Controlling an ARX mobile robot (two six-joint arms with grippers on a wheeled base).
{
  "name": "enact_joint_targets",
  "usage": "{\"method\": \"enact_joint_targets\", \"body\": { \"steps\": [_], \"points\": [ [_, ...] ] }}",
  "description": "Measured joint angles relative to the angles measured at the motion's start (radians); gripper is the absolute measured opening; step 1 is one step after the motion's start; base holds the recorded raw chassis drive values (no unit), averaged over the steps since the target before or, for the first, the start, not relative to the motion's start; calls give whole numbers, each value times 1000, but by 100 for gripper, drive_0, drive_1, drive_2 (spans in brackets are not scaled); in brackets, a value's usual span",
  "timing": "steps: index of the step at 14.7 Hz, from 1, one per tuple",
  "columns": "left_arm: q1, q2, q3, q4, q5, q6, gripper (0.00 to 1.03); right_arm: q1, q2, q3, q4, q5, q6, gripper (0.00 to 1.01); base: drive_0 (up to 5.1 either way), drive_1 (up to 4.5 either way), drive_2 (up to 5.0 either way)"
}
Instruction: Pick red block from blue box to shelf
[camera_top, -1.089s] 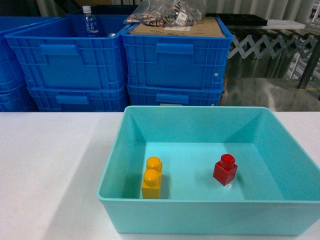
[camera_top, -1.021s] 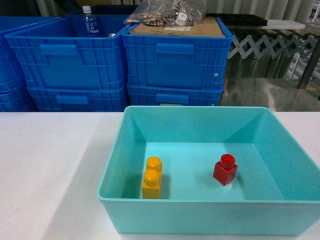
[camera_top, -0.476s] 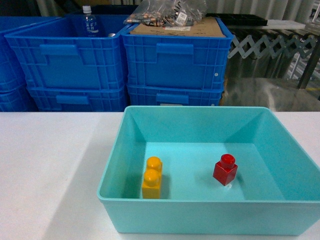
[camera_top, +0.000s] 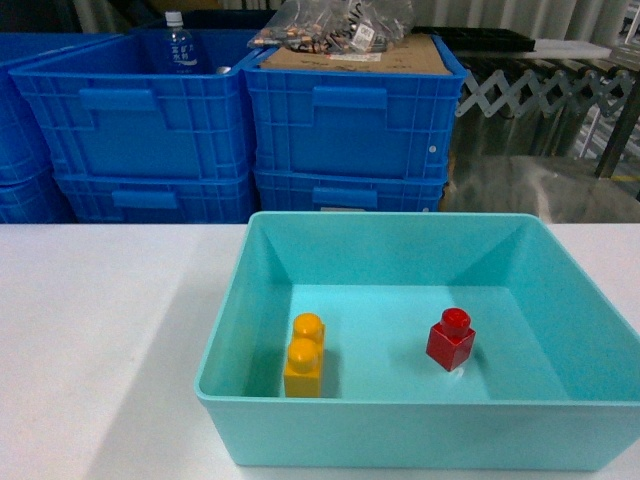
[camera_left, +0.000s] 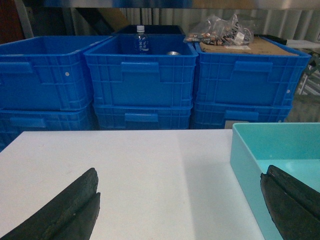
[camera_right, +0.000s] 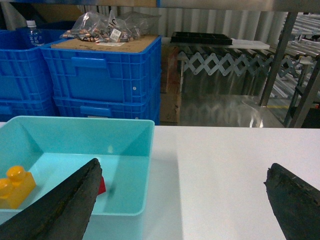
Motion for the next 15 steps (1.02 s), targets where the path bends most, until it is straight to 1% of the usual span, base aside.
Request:
{"method": "enact_joint_targets", "body": {
  "steps": [15],
  "points": [
    [0,0,0,0,0,0,98,0,0,0,0,0,0,98,0,0,0]
  ]
}}
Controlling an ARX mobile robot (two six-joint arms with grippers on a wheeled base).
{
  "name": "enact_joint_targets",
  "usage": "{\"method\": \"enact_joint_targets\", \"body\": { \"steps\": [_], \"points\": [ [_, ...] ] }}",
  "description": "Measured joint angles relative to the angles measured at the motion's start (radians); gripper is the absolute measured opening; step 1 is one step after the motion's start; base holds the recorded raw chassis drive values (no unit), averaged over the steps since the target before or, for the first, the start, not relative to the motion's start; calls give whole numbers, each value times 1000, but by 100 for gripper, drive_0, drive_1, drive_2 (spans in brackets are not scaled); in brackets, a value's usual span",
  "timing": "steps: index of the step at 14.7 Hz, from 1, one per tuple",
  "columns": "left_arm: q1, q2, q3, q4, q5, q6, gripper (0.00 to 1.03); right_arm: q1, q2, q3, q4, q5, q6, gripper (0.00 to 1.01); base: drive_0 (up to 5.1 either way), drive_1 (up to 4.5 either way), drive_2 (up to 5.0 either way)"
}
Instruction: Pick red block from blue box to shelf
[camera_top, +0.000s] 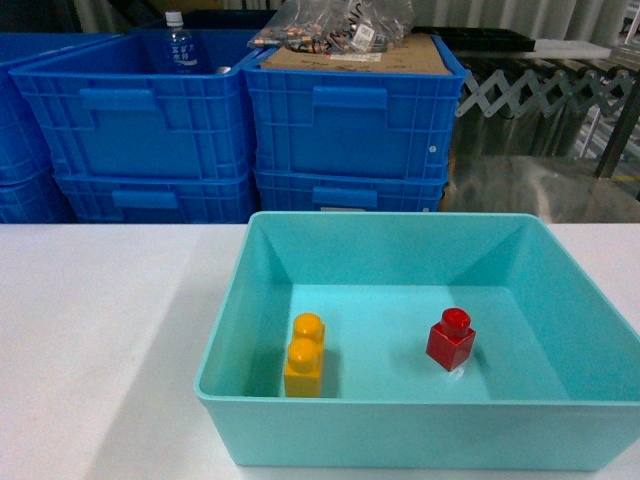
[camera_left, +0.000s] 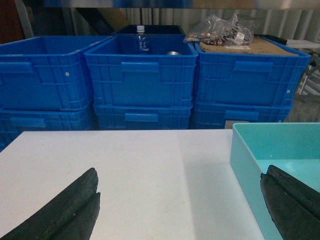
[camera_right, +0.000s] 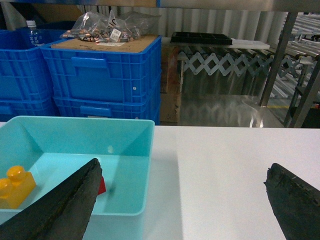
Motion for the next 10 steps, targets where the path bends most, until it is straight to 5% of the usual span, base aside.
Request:
{"method": "enact_joint_targets", "body": {
  "steps": [10],
  "points": [
    [0,0,0,0,0,0,98,0,0,0,0,0,0,98,0,0,0]
  ]
}}
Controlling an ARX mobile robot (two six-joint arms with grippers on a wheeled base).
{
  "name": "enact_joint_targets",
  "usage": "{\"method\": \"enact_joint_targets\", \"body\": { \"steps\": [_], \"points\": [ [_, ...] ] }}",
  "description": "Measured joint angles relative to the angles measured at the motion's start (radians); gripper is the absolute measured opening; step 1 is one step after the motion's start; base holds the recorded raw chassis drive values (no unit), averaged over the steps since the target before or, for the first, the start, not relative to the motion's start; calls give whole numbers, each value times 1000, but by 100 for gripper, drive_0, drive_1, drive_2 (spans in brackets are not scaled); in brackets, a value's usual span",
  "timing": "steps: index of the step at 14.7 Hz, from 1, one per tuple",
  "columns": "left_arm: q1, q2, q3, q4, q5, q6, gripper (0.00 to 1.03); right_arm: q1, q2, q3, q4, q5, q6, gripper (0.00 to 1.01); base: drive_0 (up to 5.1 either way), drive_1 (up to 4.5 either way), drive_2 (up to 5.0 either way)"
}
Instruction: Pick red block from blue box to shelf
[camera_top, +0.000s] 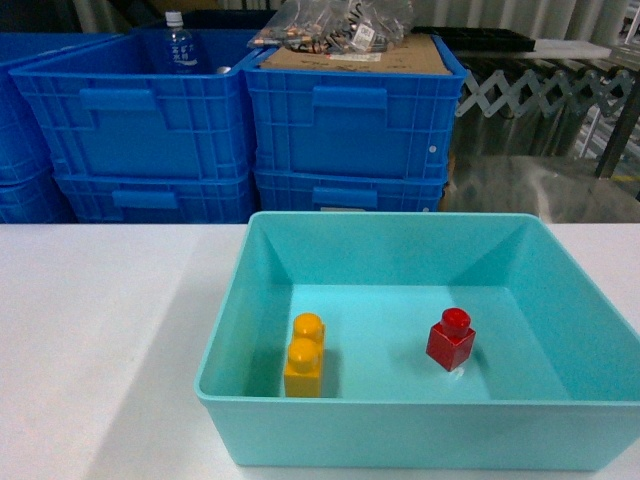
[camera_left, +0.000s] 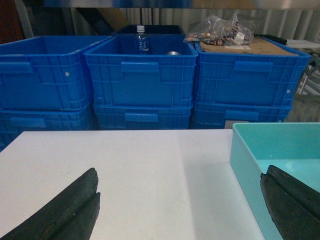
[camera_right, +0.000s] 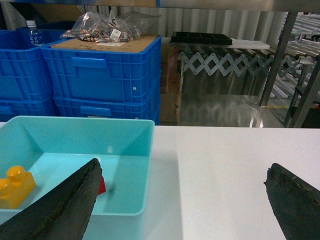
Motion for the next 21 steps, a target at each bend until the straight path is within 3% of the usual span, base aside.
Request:
{"method": "enact_joint_targets", "body": {
  "steps": [1,2,3,4,5,8,9,12,14,16,21],
  "points": [
    [0,0,0,0,0,0,98,0,0,0,0,0,0,98,0,0,0],
    [0,0,0,-1,-1,0,98,-40,50,31,-104,-90,-4,98,0,0,0],
    [0,0,0,0,0,0,98,-75,177,53,-66,-156,-4,98,0,0,0],
    [0,0,0,-1,0,0,98,-76,299,72,37,-177,-9,98,0,0,0],
    [0,0,0,-1,0,0,98,-43,431,110,148,-177,-14,98,0,0,0],
    [0,0,0,-1,0,0,98,85,917,294,435,-100,-15,98,0,0,0],
    [0,0,0,-1,0,0,98,261,1378,565,516,-19,-21,98,0,0,0],
    [0,0,0,-1,0,0,98,398,1610,759,370,101,-33,98,0,0,0],
    [0,0,0,-1,0,0,98,443,1728,869,249,143,-24,98,0,0,0],
    [0,0,0,-1,0,0,98,445,1843,954,161,163,8,98,0,0,0],
    [0,0,0,0,0,0,98,430,2036,1069,110,217,31,98,0,0,0]
  ]
}}
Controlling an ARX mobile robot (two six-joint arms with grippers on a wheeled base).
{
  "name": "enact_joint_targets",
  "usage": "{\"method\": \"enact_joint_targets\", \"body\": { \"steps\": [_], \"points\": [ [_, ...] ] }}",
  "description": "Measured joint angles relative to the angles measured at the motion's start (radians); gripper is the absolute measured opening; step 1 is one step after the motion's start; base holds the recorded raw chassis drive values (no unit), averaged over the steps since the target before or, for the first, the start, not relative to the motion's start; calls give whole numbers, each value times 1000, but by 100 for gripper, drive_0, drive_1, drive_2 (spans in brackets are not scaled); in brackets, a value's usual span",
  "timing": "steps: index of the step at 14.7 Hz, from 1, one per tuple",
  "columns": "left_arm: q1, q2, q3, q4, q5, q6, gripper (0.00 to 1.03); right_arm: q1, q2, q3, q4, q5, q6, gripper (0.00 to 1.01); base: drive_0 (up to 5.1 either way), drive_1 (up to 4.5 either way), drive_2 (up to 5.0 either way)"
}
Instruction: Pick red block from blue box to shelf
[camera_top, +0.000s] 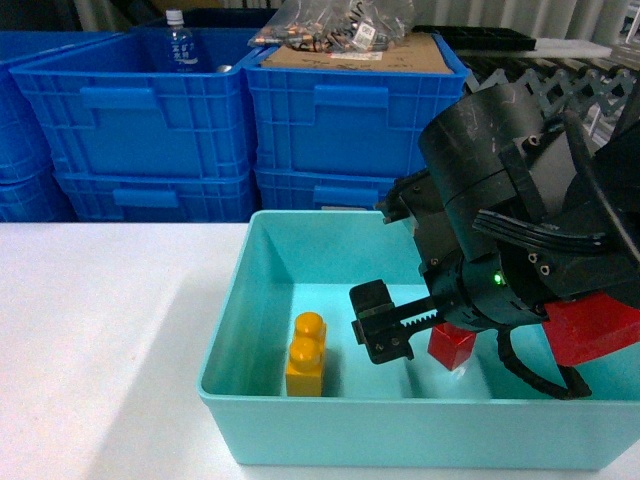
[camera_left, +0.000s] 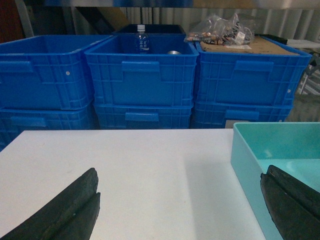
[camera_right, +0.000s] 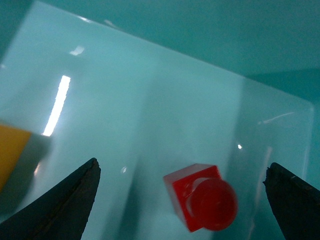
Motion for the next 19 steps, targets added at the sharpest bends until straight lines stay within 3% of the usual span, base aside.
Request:
{"method": "enact_joint_targets", "body": {
  "steps": [5,11,12,16,19],
  "points": [
    [0,0,0,0,0,0,98,-35,98,44,-19,26,27,97,0,0,0],
    [0,0,0,0,0,0,98,-46,109,41,-9,-28,83,34,0,0,0],
    [0,0,0,-1,0,0,98,-50,87,21,-3,-40,90,30,0,0,0],
    [0,0,0,-1,0,0,98,-93,-246,-208,143,-96,99,29,0,0,0],
    [0,0,0,-1,0,0,98,-199,-688,-500,288,-136,50,28,0,0,0]
  ]
}}
